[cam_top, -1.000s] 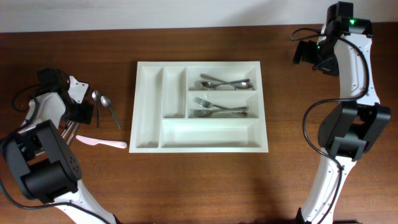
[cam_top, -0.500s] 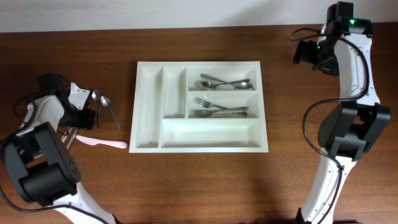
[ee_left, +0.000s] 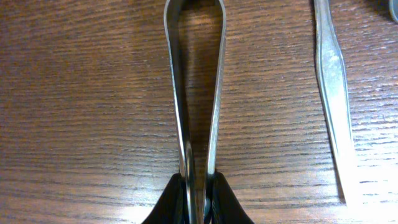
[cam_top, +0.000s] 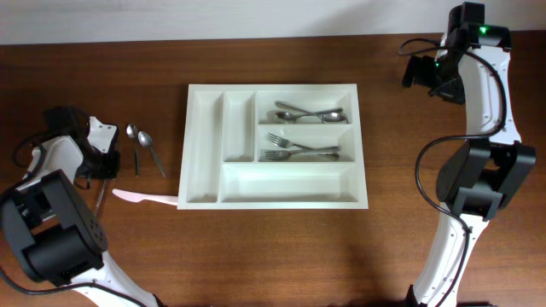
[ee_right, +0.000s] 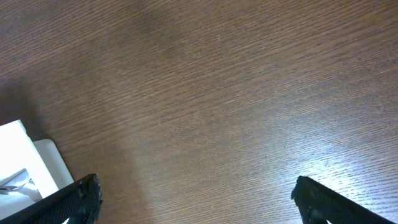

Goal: Pack container
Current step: 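Close the left gripper on the silver tongs and lift them, then carry the tongs with the left gripper into the bottom compartment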

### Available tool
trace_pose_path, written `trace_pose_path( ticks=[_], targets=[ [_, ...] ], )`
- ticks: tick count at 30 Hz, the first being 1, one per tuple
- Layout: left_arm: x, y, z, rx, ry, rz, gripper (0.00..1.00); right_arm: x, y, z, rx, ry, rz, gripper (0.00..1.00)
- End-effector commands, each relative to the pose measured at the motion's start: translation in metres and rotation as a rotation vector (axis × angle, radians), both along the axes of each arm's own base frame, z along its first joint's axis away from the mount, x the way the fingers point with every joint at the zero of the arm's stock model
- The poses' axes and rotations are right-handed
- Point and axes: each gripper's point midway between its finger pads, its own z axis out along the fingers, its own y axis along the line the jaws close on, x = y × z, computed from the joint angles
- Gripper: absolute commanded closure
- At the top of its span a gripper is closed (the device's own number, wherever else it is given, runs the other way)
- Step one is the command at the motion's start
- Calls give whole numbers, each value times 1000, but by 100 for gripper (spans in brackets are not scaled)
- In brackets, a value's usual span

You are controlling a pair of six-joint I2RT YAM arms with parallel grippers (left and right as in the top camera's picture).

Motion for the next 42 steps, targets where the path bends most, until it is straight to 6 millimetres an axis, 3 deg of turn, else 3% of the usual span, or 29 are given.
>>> trace_pose_path(
  ticks=[1,4,8,10,12,13,15,17,18,21,22,23,25,26,29,31,33,36,42],
  targets=[
    [-19,3,-24,0,72,11,98,2,-2,24,-9,-53,-14,1],
    [-15,4,-21,4,62,11,98,2,-2,24,-9,-53,-14,1],
    [5,13,11,27,15,10,98,2,-2,24,-9,-53,-14,1],
    [22,18,41,52,-38,4,98,2,-2,24,-9,-53,-14,1],
    [42,21,80,87,-113,-8,98,2,-2,24,-9,-53,-14,1],
    [56,20,109,113,-174,-21,98,2,-2,24,-9,-53,-14,1],
    [71,16,143,142,-245,-40,98,2,-2,24,-9,-53,-14,1],
    [86,0,177,152,-316,-107,98,2,-2,24,-9,-53,-14,1],
    [92,-17,192,137,-352,-178,98,2,-2,24,-9,-53,-14,1],
    [105,-69,214,72,-423,-314,98,2,-2,24,-8,-53,-14,1],
    [108,-99,217,24,-439,-391,98,2,-2,24,-9,-53,-14,1],
    [108,-114,217,-6,-444,-424,98,2,-2,24,-9,-53,-14,1],
    [104,-183,215,-138,-441,-579,98,2,-2,24,-9,-53,-14,1],
    [99,-203,214,-162,-431,-639,98,2,-2,24,-9,-53,-14,1],
    [81,-264,208,-183,-386,-842,98,2,-2,24,-9,-53,-14,1],
    [58,-314,201,-192,-338,-1021,98,2,-2,24,-9,-53,-14,1],
    [36,-351,187,-189,-283,-1176,98,2,-2,24,-9,-53,-14,1],
    [6,-387,155,-207,-180,-1316,98,2,-2,24,-9,-53,-14,1],
    [-56,-418,105,-268,66,-1475,98,2,-2,24,-9,-53,-14,1]
  ],
)
